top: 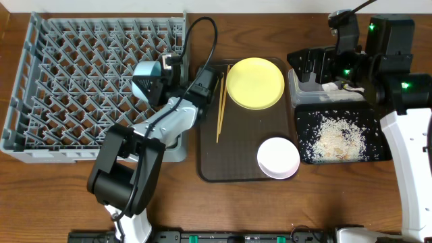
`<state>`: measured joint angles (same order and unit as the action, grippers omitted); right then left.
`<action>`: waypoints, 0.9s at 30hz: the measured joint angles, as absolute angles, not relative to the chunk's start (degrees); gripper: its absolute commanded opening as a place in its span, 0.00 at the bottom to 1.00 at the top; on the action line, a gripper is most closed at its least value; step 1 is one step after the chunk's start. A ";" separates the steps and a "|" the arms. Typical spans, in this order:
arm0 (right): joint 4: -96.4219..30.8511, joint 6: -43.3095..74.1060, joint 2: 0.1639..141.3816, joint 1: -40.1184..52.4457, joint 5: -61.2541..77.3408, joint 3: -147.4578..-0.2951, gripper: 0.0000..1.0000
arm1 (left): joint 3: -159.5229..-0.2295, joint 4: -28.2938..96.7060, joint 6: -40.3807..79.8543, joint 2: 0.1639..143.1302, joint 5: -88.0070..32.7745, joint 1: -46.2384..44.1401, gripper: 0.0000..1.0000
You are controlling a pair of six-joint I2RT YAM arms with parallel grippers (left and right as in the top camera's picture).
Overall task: Sort waste into correct bins and load items into the dishwasher
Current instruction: 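Lower the bowl into the rack slot and open the left gripper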
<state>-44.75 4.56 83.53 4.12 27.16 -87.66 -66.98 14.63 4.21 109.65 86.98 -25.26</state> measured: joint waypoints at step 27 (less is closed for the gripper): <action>-44.77 4.54 83.53 4.12 27.16 -87.66 0.99 | -66.83 20.29 4.43 109.67 73.30 -27.55 0.66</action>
